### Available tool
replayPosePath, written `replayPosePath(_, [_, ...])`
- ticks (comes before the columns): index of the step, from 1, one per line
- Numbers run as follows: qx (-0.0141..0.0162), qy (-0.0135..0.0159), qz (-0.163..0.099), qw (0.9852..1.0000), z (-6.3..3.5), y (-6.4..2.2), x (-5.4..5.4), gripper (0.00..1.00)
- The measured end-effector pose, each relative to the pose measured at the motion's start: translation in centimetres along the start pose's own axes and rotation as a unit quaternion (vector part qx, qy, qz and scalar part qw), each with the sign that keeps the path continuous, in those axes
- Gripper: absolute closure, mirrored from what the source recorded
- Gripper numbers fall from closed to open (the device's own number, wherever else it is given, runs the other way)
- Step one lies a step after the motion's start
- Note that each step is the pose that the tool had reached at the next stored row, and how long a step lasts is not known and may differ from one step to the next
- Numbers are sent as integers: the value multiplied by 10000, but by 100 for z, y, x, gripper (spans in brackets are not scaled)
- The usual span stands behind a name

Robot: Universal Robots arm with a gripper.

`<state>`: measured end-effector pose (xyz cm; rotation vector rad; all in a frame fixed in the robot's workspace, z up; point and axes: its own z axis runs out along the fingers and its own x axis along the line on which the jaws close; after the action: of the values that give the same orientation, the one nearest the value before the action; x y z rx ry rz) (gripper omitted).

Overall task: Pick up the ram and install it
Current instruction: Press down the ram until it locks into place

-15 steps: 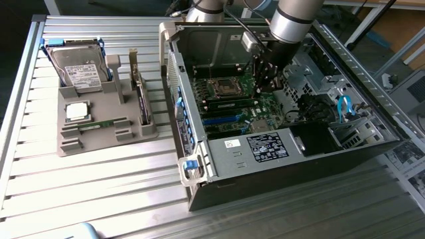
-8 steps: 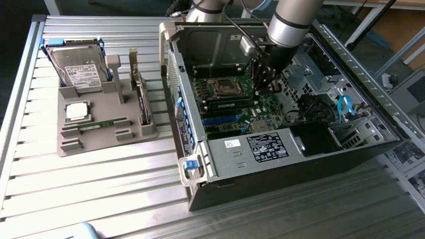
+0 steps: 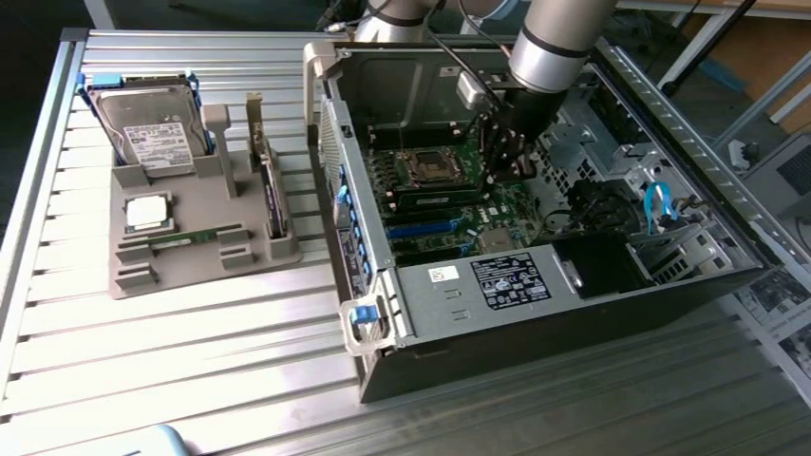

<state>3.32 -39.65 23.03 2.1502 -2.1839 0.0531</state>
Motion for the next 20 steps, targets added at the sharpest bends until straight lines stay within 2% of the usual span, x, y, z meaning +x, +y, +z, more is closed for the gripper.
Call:
replayPosePath(1, [9,-4,0,10000,-17,-1,0,89])
replayPosePath(7, [17,4,0,10000,-163,5,13,89])
replayPosePath(9, [22,4,0,10000,-167,22,12,89])
replayPosePath(12, [29,5,1,10000,-166,98,13,89])
replayPosePath(20, [52,5,2,10000,-157,390,17,89])
